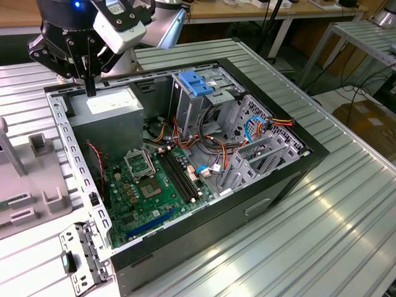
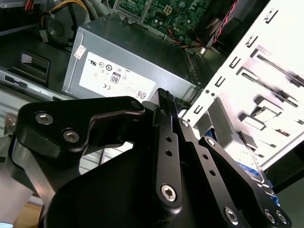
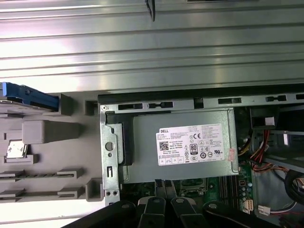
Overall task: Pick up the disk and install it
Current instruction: 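Reach for the disk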
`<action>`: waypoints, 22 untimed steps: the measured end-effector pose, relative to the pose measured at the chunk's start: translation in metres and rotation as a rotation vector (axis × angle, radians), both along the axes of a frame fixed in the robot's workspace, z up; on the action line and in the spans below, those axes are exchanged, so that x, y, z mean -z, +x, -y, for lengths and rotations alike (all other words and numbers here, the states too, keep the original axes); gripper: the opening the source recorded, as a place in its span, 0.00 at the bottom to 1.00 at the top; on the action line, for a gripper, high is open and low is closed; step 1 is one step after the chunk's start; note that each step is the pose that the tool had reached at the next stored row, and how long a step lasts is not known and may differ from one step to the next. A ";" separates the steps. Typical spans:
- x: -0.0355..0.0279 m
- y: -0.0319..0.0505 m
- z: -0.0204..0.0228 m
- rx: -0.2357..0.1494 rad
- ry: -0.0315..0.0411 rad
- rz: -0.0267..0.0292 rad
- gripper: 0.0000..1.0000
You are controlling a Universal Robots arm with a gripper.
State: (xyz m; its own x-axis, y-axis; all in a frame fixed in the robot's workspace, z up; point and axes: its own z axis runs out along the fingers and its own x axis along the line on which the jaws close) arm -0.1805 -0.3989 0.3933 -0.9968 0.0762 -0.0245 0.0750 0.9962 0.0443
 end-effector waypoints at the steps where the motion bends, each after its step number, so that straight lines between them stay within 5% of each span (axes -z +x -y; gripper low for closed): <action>1: 0.0000 -0.0007 0.0000 0.000 0.0000 0.0000 0.11; 22: 0.0000 -0.0155 0.0000 0.000 0.0000 0.0000 0.11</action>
State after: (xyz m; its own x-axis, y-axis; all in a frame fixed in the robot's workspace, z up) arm -0.1960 -0.3989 0.3933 -0.9968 0.0762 -0.0244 0.0751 0.9962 0.0443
